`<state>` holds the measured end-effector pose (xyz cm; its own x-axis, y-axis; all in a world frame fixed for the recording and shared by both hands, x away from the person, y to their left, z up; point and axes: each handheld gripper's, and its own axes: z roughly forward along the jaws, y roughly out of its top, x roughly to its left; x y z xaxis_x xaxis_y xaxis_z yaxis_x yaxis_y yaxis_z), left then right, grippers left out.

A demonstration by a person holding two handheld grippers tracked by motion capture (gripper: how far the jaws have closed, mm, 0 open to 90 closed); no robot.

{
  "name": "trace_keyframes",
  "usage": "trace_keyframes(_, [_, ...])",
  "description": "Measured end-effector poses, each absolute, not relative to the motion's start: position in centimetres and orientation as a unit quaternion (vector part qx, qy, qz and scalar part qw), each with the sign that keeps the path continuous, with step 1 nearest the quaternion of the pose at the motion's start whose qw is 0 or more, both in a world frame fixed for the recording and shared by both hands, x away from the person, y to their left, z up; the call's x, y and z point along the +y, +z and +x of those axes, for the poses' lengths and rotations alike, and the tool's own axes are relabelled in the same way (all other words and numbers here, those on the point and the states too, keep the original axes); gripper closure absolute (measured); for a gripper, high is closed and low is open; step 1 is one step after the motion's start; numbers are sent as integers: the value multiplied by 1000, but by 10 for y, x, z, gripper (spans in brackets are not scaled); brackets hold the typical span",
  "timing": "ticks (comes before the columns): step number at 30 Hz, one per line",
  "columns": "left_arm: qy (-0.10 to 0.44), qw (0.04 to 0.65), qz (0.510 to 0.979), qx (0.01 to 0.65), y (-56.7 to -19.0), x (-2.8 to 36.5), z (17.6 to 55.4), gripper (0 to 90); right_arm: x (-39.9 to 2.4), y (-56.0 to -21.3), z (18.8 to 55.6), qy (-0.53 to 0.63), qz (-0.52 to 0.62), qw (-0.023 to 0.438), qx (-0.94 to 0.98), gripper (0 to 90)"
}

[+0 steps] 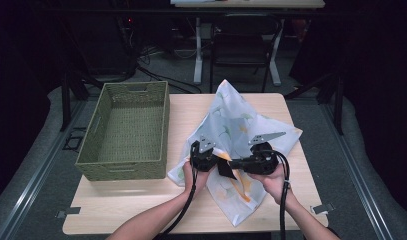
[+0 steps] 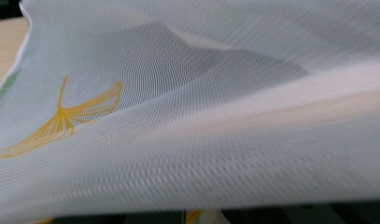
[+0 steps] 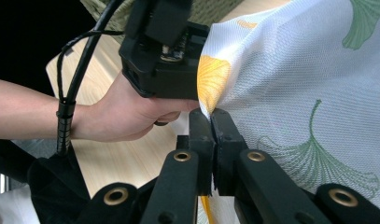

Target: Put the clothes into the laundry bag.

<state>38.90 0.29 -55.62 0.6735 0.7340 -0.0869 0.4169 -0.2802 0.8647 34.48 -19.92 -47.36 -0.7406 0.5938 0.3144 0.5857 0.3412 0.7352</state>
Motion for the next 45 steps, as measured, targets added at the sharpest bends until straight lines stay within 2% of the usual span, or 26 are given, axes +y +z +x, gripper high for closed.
trace_keyframes(1, [163,465,789,367,-559,2,390,804,-199,-476,346,443,364,3,820,886])
trace_keyframes(2, [155,457,796,365,-561,3,391,804,-199,-476,346,443,364,3,820,886])
trace_keyframes(3, [154,452,801,362,-563,4,391,706,-199,-477,347,440,364,4,821,887])
trace_keyframes(4, [148,447,807,357,-562,6,391,706,-199,-477,347,440,364,4,821,887])
trace_keyframes(5, [140,443,813,351,-561,8,390,659,-199,-477,346,439,365,5,821,887])
trace_keyframes(6, [129,433,822,347,-558,10,386,527,-199,-477,347,440,364,7,820,887])
trace_keyframes(9, [126,426,828,342,-556,12,381,394,-199,-476,347,439,365,9,821,887])
trace_keyframes(15, [105,428,838,321,-546,19,358,242,-199,-475,347,435,365,22,823,887])
trace_keyframes(21, [76,411,857,302,-560,0,345,205,-198,-475,346,432,367,25,823,887])
trace_keyframes(23, [71,396,865,299,-571,-10,345,245,-198,-476,346,433,368,26,822,887])
trace_keyframes(24, [73,389,869,295,-573,-13,346,300,-198,-476,346,432,369,25,822,887])
trace_keyframes(25, [68,389,871,294,-575,-15,347,396,-198,-476,346,432,369,24,822,887])
trace_keyframes(27, [68,387,872,293,-577,-18,350,499,-198,-477,347,432,368,22,823,887])
trace_keyframes(30, [63,396,865,302,-580,-19,352,742,-198,-477,347,434,367,21,823,887])
trace_keyframes(31, [62,398,865,300,-580,-19,354,742,-198,-477,347,435,368,19,822,887])
trace_keyframes(32, [74,401,862,301,-579,-19,357,853,-198,-476,346,437,367,18,821,887])
trace_keyframes(33, [76,407,858,303,-579,-17,359,885,-198,-475,346,438,366,17,821,887])
trace_keyframes(37, [75,444,824,343,-576,-13,369,894,-199,-472,345,448,364,16,816,887])
trace_keyframes(45, [109,486,783,372,-566,-6,382,894,-202,-473,346,444,371,14,815,887])
